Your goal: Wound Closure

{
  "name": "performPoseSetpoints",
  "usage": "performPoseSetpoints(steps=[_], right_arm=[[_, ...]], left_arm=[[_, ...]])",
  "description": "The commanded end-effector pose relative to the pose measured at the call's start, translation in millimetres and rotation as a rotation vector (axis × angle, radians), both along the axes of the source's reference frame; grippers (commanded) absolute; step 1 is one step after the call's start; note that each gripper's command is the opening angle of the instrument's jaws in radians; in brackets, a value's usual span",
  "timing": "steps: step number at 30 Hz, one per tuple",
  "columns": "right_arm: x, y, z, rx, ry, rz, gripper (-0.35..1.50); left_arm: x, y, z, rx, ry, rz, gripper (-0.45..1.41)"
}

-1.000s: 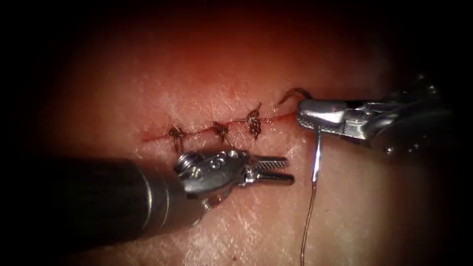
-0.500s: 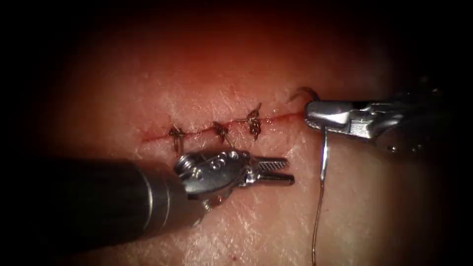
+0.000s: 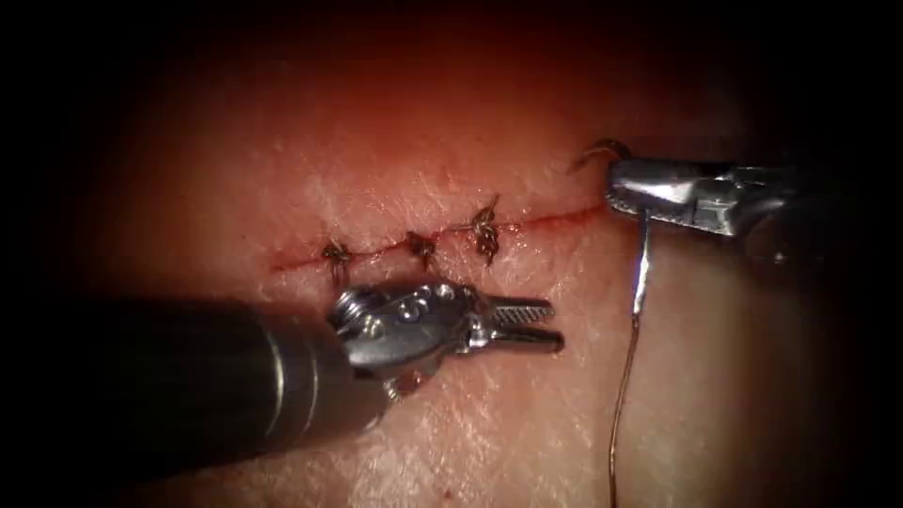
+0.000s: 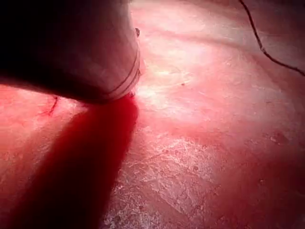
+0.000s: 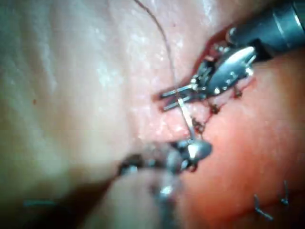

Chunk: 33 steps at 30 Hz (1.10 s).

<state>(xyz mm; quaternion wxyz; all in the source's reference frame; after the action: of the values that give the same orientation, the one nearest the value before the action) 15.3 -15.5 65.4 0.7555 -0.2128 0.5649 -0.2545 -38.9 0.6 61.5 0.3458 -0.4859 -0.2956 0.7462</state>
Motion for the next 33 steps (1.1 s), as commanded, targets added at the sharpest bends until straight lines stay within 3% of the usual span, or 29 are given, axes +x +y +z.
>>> performPoseSetpoints(steps=[1, 5, 11, 15, 20, 25, 33], right_arm=[[-1.4, 1.7, 0.2, 0.167, 0.047, 0.072, -0.35], [-3.0, 3.1, -0.5, 0.461, 0.099, 0.152, -0.35], [-3.1, 3.2, 0.2, 0.768, 0.126, 0.214, -0.35], [-2.2, 2.7, 1.3, 0.959, 0.126, 0.164, -0.35], [-0.6, 1.4, 2.9, 0.964, 0.054, 0.078, -0.35], [0.8, 0.5, 3.3, 0.924, 0.055, -0.006, -0.35], [1.6, 0.2, 1.8, 0.808, 0.107, -0.069, -0.35]], left_arm=[[0.0, 0.4, -0.9, 0.001, 0.004, -0.011, 0.24], [1.0, 1.8, -4.2, -0.01, 0.002, -0.012, 0.27], [2.6, 3.8, -9.0, -0.028, 0.012, -0.02, 0.29], [2.9, 4.2, -10.6, -0.033, 0.009, -0.024, 0.32], [2.7, 4.2, -11.0, -0.031, 0.006, -0.032, 0.47], [2.6, 4.5, -10.6, -0.029, 0.011, -0.061, 0.74], [3.0, 4.4, -8.0, -0.014, 0.036, -0.092, 0.78]])
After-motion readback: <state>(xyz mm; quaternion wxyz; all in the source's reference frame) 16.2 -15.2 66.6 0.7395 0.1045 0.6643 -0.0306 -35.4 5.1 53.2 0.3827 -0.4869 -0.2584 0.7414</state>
